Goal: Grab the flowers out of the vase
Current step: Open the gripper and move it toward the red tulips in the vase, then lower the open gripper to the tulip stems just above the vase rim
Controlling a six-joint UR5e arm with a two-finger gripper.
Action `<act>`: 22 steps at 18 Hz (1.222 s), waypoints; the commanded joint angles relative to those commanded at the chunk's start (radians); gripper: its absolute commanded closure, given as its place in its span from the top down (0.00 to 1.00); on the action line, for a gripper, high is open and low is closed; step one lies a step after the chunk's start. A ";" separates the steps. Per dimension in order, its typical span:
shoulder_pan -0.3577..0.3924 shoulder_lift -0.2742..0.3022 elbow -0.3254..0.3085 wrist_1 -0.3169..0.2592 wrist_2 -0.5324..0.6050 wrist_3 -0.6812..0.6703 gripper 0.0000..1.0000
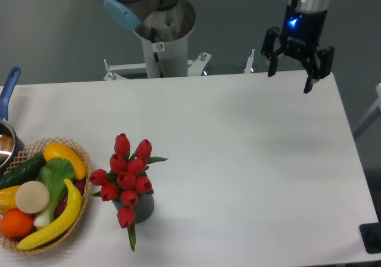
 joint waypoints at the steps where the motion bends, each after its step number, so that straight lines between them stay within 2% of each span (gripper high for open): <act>1: -0.008 -0.003 -0.008 0.011 -0.006 -0.042 1.00; 6: -0.103 -0.058 -0.008 0.020 -0.093 -0.166 1.00; 10: -0.182 -0.121 -0.009 0.065 -0.179 -0.174 1.00; 15: -0.192 -0.178 -0.025 0.129 -0.441 -0.171 1.00; 17: -0.201 -0.198 -0.023 0.135 -0.533 -0.169 1.00; 22: -0.229 -0.247 -0.025 0.148 -0.569 -0.163 1.00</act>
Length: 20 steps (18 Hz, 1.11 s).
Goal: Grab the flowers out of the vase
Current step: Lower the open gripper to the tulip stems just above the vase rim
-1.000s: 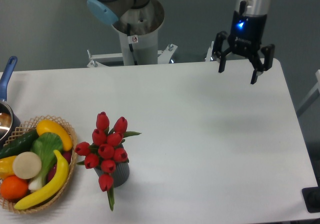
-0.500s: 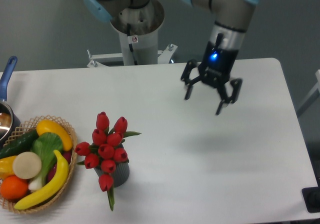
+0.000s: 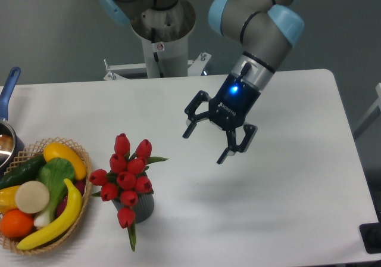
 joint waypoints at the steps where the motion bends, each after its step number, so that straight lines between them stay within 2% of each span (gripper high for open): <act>1: -0.005 -0.009 0.000 0.002 0.000 0.000 1.00; 5: -0.029 -0.035 0.020 0.000 -0.023 -0.009 1.00; 9: -0.063 -0.086 0.035 0.000 -0.041 -0.006 1.00; 20: -0.138 -0.107 0.048 0.002 -0.035 -0.003 1.00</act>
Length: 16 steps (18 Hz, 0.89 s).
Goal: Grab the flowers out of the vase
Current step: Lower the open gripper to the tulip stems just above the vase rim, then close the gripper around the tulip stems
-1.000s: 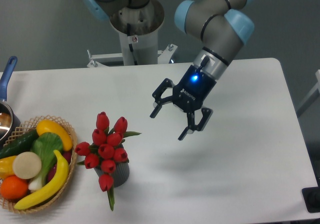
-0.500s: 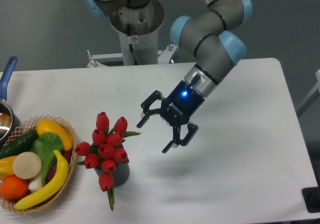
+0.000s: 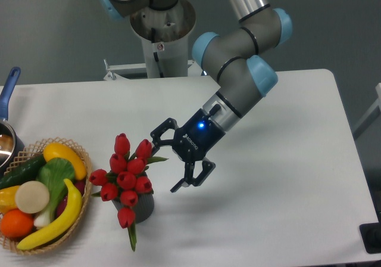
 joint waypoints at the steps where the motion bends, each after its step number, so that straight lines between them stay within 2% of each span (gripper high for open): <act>1: -0.014 -0.005 0.002 0.000 0.000 0.003 1.00; 16: -0.092 -0.045 0.034 0.000 0.003 -0.008 1.00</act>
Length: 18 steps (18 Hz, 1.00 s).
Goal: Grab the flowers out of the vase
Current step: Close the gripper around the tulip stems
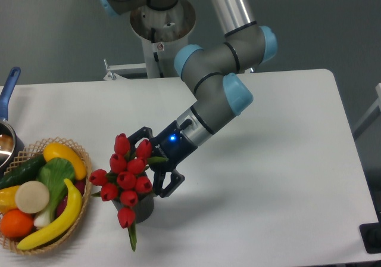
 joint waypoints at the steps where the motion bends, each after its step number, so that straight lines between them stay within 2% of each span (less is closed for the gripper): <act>1: 0.000 -0.003 0.003 0.000 0.000 0.000 1.00; 3: -0.002 -0.020 0.015 0.000 0.000 0.002 1.00; 11: -0.017 -0.018 0.015 0.000 0.000 -0.002 1.00; 12: -0.017 -0.018 0.015 -0.002 0.000 -0.003 0.91; 13: -0.017 -0.018 0.012 0.000 -0.002 -0.003 0.75; 14: -0.017 -0.017 0.009 0.000 -0.005 -0.003 0.66; 18: -0.015 -0.011 0.014 0.000 -0.009 -0.003 0.50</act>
